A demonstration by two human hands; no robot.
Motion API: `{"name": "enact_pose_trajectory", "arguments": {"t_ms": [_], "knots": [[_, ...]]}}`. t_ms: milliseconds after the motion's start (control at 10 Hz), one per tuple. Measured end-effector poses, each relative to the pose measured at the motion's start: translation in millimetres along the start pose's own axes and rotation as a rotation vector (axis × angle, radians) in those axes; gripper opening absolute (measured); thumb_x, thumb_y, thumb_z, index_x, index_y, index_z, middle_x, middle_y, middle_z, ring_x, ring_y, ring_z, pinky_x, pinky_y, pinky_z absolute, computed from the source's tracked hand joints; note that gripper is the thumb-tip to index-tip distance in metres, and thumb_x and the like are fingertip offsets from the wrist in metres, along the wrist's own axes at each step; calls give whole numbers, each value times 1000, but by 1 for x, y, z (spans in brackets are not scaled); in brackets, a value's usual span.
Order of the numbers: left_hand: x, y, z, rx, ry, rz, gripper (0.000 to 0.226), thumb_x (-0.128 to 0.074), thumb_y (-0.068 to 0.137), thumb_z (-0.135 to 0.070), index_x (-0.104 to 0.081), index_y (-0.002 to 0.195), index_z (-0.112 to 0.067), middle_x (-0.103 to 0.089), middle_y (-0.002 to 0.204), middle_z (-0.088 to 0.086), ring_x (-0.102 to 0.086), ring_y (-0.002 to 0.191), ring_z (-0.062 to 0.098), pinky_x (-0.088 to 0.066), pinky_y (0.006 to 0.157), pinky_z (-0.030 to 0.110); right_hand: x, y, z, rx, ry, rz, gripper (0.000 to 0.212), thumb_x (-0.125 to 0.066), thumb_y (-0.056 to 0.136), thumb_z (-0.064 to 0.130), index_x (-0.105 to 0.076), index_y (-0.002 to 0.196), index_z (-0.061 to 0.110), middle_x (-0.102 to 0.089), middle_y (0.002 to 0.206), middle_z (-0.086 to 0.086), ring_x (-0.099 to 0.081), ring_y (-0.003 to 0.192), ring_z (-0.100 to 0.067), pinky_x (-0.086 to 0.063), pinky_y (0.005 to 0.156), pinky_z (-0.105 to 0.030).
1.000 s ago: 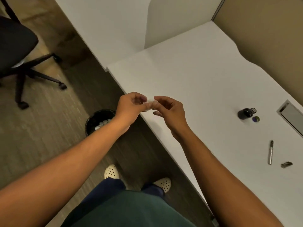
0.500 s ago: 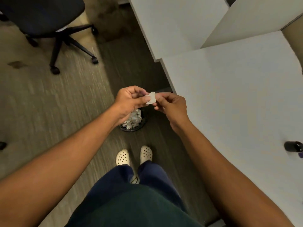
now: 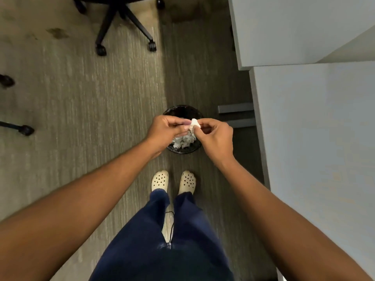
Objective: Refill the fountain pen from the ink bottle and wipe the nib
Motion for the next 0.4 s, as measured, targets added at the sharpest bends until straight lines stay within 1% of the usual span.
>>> {"name": "enact_pose_trajectory", "arguments": {"t_ms": [100, 200, 300, 400], "knots": [[7, 12, 10, -170, 289, -77, 24, -74, 93, -1, -80, 113, -13, -78, 120, 3, -72, 118, 13, -55, 108, 33, -16, 18, -20, 101, -137, -28, 18, -79, 92, 20, -81, 109, 14, -80, 98, 3, -74, 89, -6, -62, 81, -29], [16, 19, 20, -285, 509, -207, 28, -72, 95, -7, -78, 121, -16, -74, 129, -4, -64, 123, 3, -43, 110, 13, -35, 46, -44, 189, -300, -29, 20, -77, 93, 17, -77, 112, 9, -77, 104, -3, -72, 93, -14, -60, 84, -30], [19, 21, 31, -346, 625, -248, 34, -72, 96, -11, -74, 129, -17, -66, 131, -14, -59, 127, 1, -34, 110, 4, -60, 68, -75, 168, -443, 83, 24, -74, 95, 17, -74, 118, 10, -74, 112, -7, -72, 99, -22, -61, 87, -41], [23, 30, 43, -385, 659, -255, 37, -70, 98, -10, -71, 134, -13, -67, 137, -6, -54, 133, 5, -25, 113, 2, -79, 90, -105, 66, -572, 198, 35, -70, 98, 17, -68, 132, 13, -72, 126, -10, -71, 110, -31, -60, 93, -49]]}}
Point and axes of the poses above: each hand's wrist, its own y-axis towards the middle knuckle, its own x-axis out of the back of the hand, z = x × y, the point moved 6 cm from there along y, towards the middle knuckle
